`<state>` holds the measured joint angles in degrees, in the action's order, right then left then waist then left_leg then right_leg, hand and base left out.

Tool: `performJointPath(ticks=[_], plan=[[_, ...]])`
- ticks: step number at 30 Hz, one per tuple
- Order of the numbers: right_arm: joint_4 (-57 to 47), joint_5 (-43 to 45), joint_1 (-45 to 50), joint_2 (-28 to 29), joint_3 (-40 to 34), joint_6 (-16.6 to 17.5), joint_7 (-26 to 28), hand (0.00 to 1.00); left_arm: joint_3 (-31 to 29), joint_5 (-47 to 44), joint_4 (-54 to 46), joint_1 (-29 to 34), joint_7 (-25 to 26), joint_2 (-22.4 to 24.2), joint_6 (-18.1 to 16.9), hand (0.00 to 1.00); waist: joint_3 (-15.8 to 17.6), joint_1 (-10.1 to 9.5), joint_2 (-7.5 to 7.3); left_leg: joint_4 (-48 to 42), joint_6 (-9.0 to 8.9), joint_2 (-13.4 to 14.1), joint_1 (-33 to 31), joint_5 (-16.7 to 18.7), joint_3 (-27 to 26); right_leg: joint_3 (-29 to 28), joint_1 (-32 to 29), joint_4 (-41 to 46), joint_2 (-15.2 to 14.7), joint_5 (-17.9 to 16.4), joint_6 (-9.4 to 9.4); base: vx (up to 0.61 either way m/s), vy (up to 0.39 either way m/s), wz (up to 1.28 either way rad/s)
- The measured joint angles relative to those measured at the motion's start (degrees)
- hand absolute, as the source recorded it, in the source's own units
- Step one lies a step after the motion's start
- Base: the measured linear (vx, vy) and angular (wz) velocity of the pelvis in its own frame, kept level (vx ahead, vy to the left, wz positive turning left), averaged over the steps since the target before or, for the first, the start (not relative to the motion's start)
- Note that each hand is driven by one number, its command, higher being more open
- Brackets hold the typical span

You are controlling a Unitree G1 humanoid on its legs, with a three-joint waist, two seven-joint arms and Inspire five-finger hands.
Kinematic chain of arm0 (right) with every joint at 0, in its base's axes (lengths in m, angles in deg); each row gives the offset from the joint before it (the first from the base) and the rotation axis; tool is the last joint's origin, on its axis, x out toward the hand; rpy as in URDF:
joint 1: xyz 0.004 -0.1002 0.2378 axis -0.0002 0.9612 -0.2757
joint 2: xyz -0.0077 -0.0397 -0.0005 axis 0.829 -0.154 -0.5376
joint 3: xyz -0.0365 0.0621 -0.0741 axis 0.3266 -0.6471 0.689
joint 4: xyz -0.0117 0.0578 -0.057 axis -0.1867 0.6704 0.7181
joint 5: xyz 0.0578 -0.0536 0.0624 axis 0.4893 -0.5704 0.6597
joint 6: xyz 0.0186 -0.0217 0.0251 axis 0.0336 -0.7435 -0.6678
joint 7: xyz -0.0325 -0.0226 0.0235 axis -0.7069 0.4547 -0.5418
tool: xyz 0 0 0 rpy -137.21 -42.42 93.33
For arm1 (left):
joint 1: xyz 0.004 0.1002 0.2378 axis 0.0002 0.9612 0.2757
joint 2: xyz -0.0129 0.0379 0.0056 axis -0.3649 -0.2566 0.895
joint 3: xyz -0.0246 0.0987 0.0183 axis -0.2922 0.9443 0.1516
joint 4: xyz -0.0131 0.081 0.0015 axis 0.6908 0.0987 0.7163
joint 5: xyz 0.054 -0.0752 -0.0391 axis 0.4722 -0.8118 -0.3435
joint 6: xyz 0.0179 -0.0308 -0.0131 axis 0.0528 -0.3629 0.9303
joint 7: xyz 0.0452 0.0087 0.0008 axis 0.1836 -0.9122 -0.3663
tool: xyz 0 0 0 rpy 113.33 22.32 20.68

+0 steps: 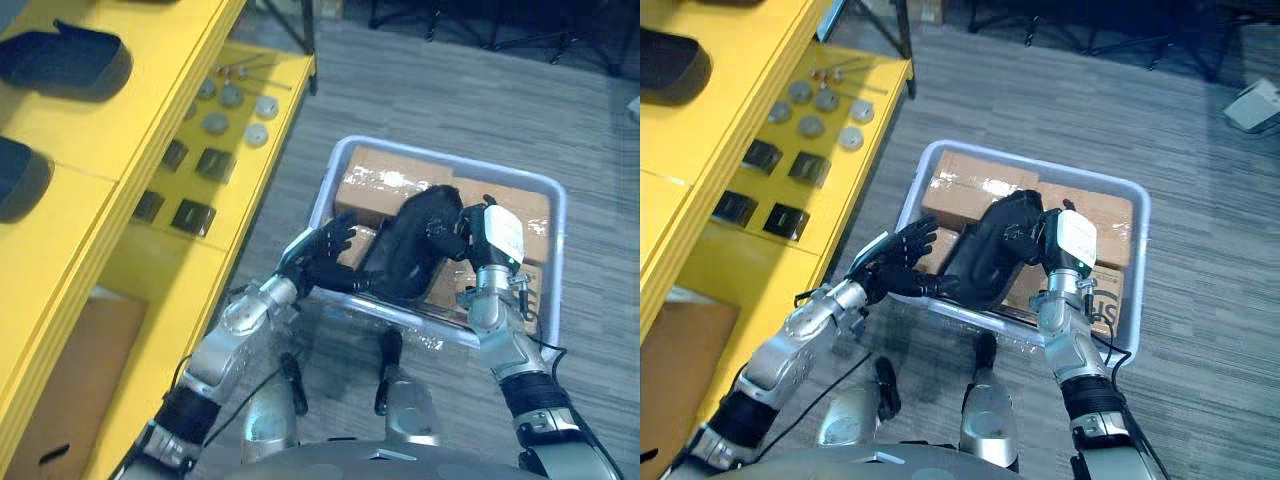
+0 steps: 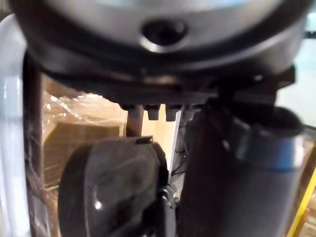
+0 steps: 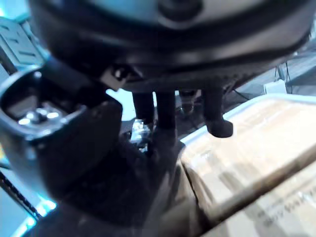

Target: Walk over and take three plastic housings, then place them on the shelf

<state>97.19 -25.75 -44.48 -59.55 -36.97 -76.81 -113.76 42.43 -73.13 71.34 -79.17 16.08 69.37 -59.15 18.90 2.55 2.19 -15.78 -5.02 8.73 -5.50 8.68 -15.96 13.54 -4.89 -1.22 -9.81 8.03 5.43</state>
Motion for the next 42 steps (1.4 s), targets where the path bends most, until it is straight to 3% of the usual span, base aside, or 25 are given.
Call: performJointPath(ticks=[4,8,15,19,20,25,27,30,36,42], plan=[[-0.6,-2.1,-1.2,-4.2,2.6,2.8,-0.1,0.00,1.1,-4.3,6.9,-7.3,0.5,-0.9,3.0,1.00,-2.1,1.16,-0.56,-0.1,-0.04,0.1,0.3,0.0,-1.2,-1.3,0.0,-1.4,0.2,1.3,-0.12,-0.08,-0.023,-0.17],[-0.6,-4.4,-4.3,-5.8,4.4,5.4,0.0,0.00,2.1,-6.7,9.1,-10.1,1.6,-1.1,4.5,1.00,-2.3,2.56,-0.83,-0.9,-0.05,0.2,0.0,0.2,-1.8,-2.0,0.0,-2.1,0.2,2.2,-0.08,-0.08,-0.014,-0.11],[-0.3,-6.7,-6.8,-6.4,6.9,9.4,0.7,0.00,2.9,-9.1,13.4,-14.7,5.9,-1.2,4.6,1.00,-2.6,2.40,-1.27,-3.6,-0.32,1.1,-1.4,1.2,-2.0,-2.5,-0.7,-2.1,1.0,2.8,-0.49,-0.06,-0.021,-0.05],[1.2,-6.5,-8.0,-7.0,8.8,9.5,1.8,0.00,2.9,-8.7,16.6,-17.0,8.2,-1.2,4.3,1.00,-2.5,2.49,-1.95,-4.8,-0.17,1.3,-2.7,1.4,-1.6,-2.2,-1.2,-2.2,1.0,3.1,-0.59,-0.06,-0.019,0.03],[1.7,-6.4,-8.2,-7.0,8.8,9.5,1.8,1.00,2.8,-8.6,16.7,-17.0,8.3,-1.1,4.2,1.00,-2.5,2.48,-1.95,-5.3,-0.18,1.4,-3.0,1.6,-1.4,-2.1,-1.2,-2.2,1.1,3.1,-0.57,-0.03,-0.009,0.06],[3.9,4.7,-8.0,-4.6,6.9,7.3,-1.2,1.00,2.8,-6.6,16.7,-16.9,10.5,0.4,1.6,1.00,-2.4,2.32,-2.25,-7.3,0.10,1.8,-4.8,2.3,-0.8,-1.8,-1.7,-2.1,1.2,3.5,-0.51,-0.05,-0.004,0.05],[-1.4,14.8,-4.1,0.8,-0.5,7.1,-4.0,1.00,1.5,-3.5,12.7,-15.5,11.9,1.8,-1.0,1.00,-2.3,2.36,-2.31,-8.2,0.13,1.9,-5.6,2.8,-0.9,-2.1,-2.3,-2.0,1.2,3.5,-0.46,-0.04,0.001,-0.03],[-9.1,24.3,4.5,4.6,-8.1,7.9,-5.7,1.00,-1.7,-2.4,3.0,-11.0,13.1,4.3,-5.2,1.00,-2.3,2.90,-2.33,-9.0,0.32,2.1,-5.6,3.7,-1.6,-2.9,-2.6,-1.9,1.2,3.5,-0.42,-0.01,0.008,-0.13],[-12.9,27.9,13.6,8.5,-12.9,8.1,-5.8,1.00,-3.1,0.9,-5.4,-7.8,15.9,7.9,-11.8,1.00,-1.4,5.32,-2.60,-11.0,0.46,3.2,-5.1,6.1,-6.0,-7.1,-4.3,-2.0,1.6,3.8,0.18,-0.03,0.010,-0.38],[-14.2,32.6,14.7,8.6,-15.0,8.6,-4.1,1.00,-3.0,3.9,-4.3,-5.6,16.5,8.7,-11.9,1.00,2.0,5.82,-2.19,-12.2,0.53,4.0,-5.9,7.0,-8.6,-9.1,-6.7,-2.0,2.0,4.5,0.32,-0.05,-0.034,-0.26]])
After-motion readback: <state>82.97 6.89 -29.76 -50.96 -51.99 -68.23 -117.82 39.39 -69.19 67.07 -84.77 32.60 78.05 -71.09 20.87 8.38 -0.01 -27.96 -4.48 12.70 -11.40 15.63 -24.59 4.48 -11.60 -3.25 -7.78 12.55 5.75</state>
